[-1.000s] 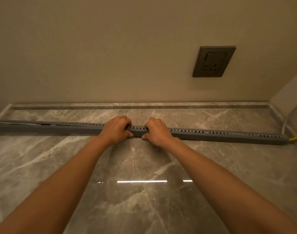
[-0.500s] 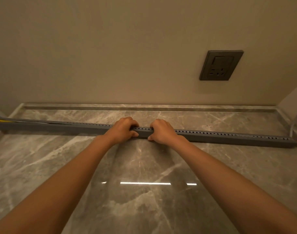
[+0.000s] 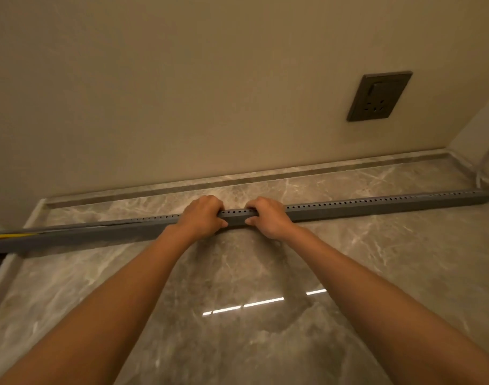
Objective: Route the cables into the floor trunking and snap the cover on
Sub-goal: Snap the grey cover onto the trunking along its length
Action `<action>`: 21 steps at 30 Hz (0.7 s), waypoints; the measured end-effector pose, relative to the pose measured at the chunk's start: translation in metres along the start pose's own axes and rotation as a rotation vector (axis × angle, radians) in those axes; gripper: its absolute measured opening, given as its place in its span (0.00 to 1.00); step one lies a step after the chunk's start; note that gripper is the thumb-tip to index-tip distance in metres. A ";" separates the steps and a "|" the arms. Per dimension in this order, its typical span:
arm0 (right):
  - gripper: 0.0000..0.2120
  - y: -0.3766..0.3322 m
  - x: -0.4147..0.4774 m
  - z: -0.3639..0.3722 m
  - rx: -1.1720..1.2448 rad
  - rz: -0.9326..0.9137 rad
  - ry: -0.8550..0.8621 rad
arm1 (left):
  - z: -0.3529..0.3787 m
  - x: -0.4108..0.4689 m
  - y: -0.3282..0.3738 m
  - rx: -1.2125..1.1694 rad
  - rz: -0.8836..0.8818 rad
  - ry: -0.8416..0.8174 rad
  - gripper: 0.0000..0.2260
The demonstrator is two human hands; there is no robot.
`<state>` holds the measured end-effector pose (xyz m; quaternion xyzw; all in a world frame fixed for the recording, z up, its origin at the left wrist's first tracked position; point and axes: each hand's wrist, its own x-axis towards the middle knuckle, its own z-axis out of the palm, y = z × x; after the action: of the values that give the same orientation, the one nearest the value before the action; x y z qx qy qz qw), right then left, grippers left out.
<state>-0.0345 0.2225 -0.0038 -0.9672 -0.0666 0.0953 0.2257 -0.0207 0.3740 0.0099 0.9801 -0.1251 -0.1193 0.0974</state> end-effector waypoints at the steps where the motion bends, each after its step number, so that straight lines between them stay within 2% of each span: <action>1: 0.12 -0.002 0.000 0.002 -0.010 0.013 0.016 | 0.001 -0.001 0.000 0.017 0.019 0.013 0.12; 8: 0.16 -0.010 -0.001 0.012 -0.060 0.074 0.037 | 0.009 -0.004 -0.003 0.121 0.125 0.119 0.14; 13: 0.14 -0.014 -0.002 0.008 -0.070 0.079 0.041 | 0.009 -0.004 -0.003 0.134 0.164 0.154 0.13; 18: 0.14 -0.016 -0.001 0.003 -0.104 0.056 0.015 | 0.009 -0.003 -0.003 0.064 0.125 0.145 0.12; 21: 0.14 -0.018 0.000 -0.003 -0.103 0.069 -0.013 | 0.006 -0.003 -0.011 -0.038 0.111 0.075 0.14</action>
<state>-0.0354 0.2369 0.0067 -0.9787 -0.0392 0.1056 0.1718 -0.0223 0.3839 0.0023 0.9735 -0.1731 -0.0790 0.1271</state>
